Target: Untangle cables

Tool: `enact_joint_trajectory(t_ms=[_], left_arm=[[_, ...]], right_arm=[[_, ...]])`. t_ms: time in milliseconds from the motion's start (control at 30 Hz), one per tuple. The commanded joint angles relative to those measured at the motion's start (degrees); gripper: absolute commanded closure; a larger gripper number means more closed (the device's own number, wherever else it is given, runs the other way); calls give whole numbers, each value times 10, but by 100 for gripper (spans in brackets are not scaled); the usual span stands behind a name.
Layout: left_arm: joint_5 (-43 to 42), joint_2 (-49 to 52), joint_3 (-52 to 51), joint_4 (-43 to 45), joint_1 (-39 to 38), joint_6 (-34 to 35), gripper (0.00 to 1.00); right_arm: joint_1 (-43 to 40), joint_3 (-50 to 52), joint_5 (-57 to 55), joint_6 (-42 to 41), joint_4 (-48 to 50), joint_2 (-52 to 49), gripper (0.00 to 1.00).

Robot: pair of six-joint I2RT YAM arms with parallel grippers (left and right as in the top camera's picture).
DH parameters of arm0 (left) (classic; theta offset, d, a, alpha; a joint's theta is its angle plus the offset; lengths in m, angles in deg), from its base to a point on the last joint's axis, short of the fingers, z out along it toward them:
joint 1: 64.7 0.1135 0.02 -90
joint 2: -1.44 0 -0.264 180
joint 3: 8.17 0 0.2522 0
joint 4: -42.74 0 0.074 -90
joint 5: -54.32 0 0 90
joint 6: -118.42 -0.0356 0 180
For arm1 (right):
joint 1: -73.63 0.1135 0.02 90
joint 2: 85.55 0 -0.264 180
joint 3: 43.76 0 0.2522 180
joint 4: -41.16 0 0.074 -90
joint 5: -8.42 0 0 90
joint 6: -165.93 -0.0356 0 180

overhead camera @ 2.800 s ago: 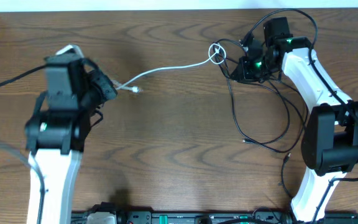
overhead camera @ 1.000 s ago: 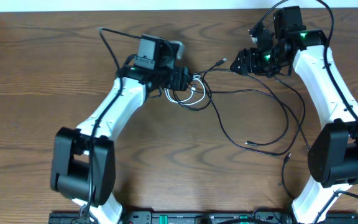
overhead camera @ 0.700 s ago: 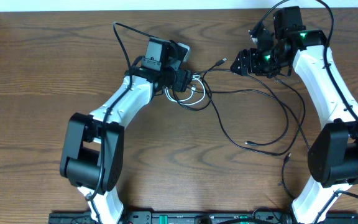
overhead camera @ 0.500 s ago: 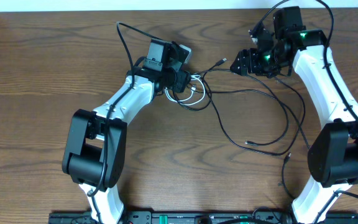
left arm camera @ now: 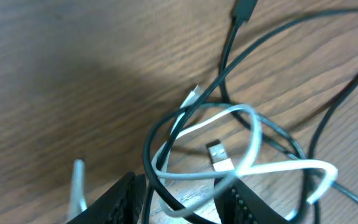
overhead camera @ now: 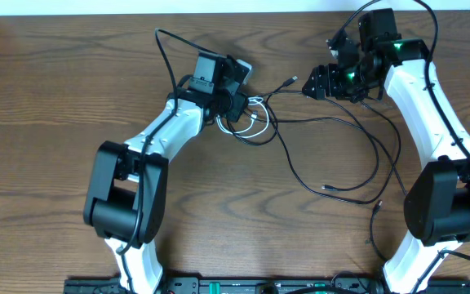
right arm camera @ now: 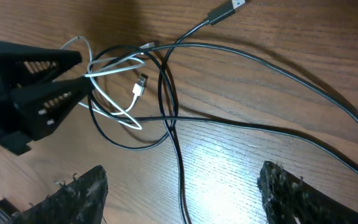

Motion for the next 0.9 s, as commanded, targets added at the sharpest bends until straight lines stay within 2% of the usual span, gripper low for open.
enact_joint_trajectory(t_ms=[0,133,200,333,500,700,867], left_arm=[[3,26,8,7,-1,-9,62],[4,17,8,36,1,-9,85],[4,-4,8,55,4,3,92],[4,-75,8,79,11,63,93],[3,-177,8,52,10,117,93],[4,-256,8,-53,10,124,93],[3,-276,8,-105,21,138,92]], right_arm=[[-1,-6,-1,-5,-2,7,24],[-1,-6,0,-5,-1,7,23],[1,-6,0,-5,-1,7,23],[13,-6,0,-5,3,7,22],[38,-6,26,-2,24,7,23],[57,-6,234,53,89,7,24],[54,-7,276,64,109,7,22]])
